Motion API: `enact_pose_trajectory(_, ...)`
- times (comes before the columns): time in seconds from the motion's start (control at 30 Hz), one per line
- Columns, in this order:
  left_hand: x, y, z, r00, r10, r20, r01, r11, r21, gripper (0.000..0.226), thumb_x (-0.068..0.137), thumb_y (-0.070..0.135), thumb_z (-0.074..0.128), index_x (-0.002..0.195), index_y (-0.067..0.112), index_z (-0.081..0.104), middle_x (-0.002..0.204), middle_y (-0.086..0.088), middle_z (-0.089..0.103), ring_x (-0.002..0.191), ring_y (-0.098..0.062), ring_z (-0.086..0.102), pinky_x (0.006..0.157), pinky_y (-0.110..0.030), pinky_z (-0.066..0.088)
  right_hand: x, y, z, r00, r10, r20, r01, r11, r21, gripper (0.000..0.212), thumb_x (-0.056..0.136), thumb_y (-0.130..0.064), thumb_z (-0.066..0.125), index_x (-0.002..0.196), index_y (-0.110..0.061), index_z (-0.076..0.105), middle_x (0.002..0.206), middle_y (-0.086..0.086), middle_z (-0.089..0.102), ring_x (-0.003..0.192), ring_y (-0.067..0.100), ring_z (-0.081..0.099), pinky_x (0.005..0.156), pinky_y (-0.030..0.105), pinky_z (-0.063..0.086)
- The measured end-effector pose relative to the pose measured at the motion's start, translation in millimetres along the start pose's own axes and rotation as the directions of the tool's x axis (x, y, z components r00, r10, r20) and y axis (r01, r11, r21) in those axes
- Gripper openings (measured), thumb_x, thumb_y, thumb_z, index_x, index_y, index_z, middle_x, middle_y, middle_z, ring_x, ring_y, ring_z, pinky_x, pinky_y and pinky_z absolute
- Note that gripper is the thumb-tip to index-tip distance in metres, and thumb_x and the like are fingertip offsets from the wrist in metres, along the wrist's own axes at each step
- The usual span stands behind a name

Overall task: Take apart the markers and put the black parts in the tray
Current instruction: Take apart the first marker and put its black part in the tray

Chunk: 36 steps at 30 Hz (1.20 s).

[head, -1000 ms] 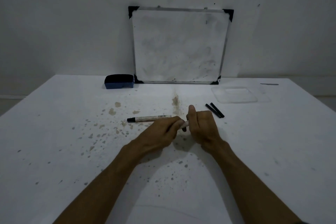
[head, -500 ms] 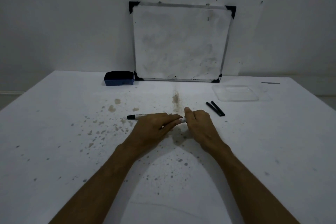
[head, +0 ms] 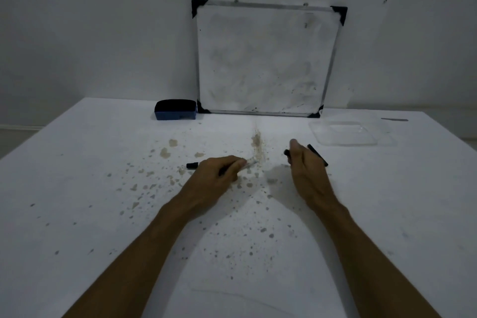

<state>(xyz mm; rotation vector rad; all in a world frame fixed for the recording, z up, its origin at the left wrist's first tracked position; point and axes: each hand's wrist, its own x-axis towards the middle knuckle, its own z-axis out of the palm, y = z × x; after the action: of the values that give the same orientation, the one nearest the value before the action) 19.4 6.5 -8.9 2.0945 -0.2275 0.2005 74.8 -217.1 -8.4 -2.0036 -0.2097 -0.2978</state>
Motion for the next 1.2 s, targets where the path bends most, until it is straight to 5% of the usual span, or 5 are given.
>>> enact_pose_trajectory(0.1,1,0,5,1.000,-0.012,-0.022,0.012,1.000,-0.001,0.032,0.105,0.034,0.052,0.126,0.020,0.072,0.086,0.021,0.069,0.079,0.010,0.064,0.070,-0.009,0.046,2,-4,7,0.997,-0.028,0.069,0.028,1.000,0.007,0.029,0.107,-0.044,0.041,0.094,-0.024,0.059,0.096,0.010,0.070,0.079,0.018,0.063,0.073,0.035,0.050)
enact_pose_trajectory(0.43,0,5,12,0.999,0.010,-0.047,-0.009,1.000,0.028,0.035,0.105,0.038,0.049,0.135,0.026,0.063,0.084,0.009,0.068,0.072,0.002,0.060,0.064,-0.014,0.048,2,7,6,0.974,-0.169,0.150,0.189,0.973,-0.131,0.019,0.096,-0.032,0.069,0.113,-0.024,0.069,0.096,-0.016,0.070,0.090,-0.003,0.063,0.074,0.011,0.051)
enact_pose_trajectory(0.73,1,15,13,0.992,-0.093,-0.091,0.061,0.951,-0.304,0.028,0.105,0.029,0.054,0.126,0.016,0.067,0.090,-0.001,0.075,0.078,-0.016,0.076,0.064,-0.040,0.064,0,14,14,0.939,-0.250,0.236,0.331,0.842,-0.425,0.028,0.094,-0.045,0.066,0.117,-0.029,0.067,0.110,-0.003,0.057,0.099,0.014,0.057,0.090,0.037,0.053)
enact_pose_trajectory(1.0,10,17,-8,0.961,-0.153,-0.229,0.035,0.891,-0.452,0.032,0.105,0.034,0.051,0.123,0.010,0.062,0.114,0.000,0.079,0.109,-0.013,0.074,0.098,-0.035,0.059,-31,-36,23,0.925,-0.136,0.355,0.098,0.987,0.124,0.054,0.087,-0.052,0.073,0.134,-0.039,0.050,0.109,-0.013,0.071,0.093,0.001,0.069,0.075,0.015,0.057)
enact_pose_trajectory(1.2,8,17,1,0.966,-0.223,-0.132,0.072,0.721,-0.689,0.029,0.104,0.022,0.056,0.121,0.002,0.067,0.115,-0.015,0.078,0.105,-0.027,0.076,0.090,-0.036,0.061,-22,-41,34,0.990,0.038,0.132,-0.112,0.779,0.617,0.025,0.093,-0.021,0.074,0.115,-0.010,0.071,0.089,0.005,0.073,0.069,0.013,0.064,0.068,0.028,0.055)
